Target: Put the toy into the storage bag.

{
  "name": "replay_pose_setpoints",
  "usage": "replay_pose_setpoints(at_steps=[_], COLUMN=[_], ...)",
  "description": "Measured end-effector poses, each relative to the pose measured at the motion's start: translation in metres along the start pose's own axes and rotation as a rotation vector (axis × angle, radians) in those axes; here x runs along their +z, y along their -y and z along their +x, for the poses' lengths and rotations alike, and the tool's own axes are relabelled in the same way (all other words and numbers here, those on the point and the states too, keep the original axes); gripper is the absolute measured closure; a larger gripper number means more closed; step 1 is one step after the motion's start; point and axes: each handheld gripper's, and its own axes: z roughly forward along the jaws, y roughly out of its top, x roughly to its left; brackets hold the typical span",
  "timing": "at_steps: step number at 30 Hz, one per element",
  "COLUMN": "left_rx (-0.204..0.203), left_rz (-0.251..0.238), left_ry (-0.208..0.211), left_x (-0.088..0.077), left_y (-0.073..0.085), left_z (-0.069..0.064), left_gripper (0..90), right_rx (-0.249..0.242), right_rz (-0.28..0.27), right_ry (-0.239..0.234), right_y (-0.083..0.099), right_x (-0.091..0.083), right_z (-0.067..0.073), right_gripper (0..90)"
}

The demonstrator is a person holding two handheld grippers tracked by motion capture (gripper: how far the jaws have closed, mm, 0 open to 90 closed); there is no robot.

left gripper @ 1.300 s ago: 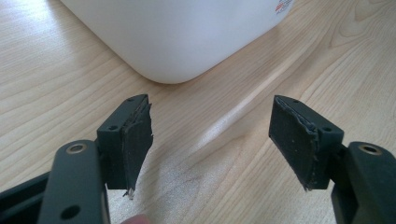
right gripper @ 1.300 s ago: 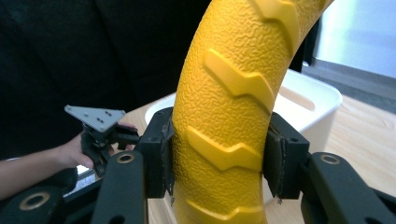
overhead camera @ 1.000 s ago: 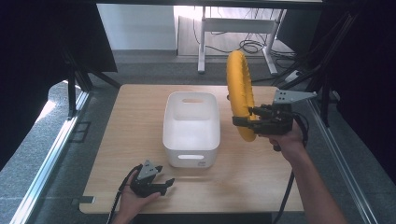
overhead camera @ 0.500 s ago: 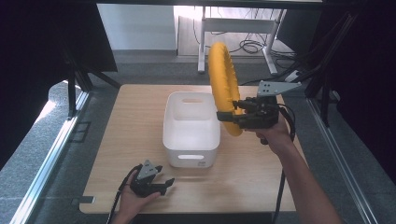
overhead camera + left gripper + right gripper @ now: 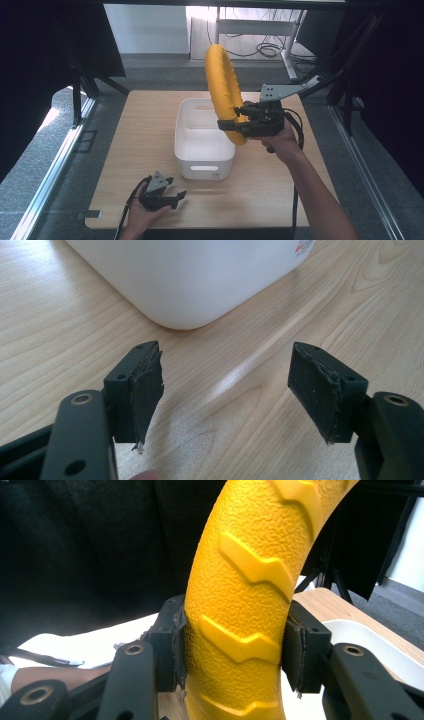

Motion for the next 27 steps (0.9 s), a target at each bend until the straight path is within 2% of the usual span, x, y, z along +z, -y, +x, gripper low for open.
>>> replay_pose_setpoints(at_steps=[16,27], left_rx=[0.001,0.004], left_rz=[0.0,0.001], left_ry=[-0.002,-0.002], left_x=[0.0,-0.002], left_y=[0.0,0.0], left_z=[0.0,0.002], left_gripper=[30.1,30.1], right_rx=[-0.015,-0.029], right_rz=[0.0,-0.005], right_ry=[-0.023,-0.074], right_y=[-0.001,-0.007], right_x=[0.014,0.025], right_z=[0.0,0.011], right_gripper=[50.7,50.8])
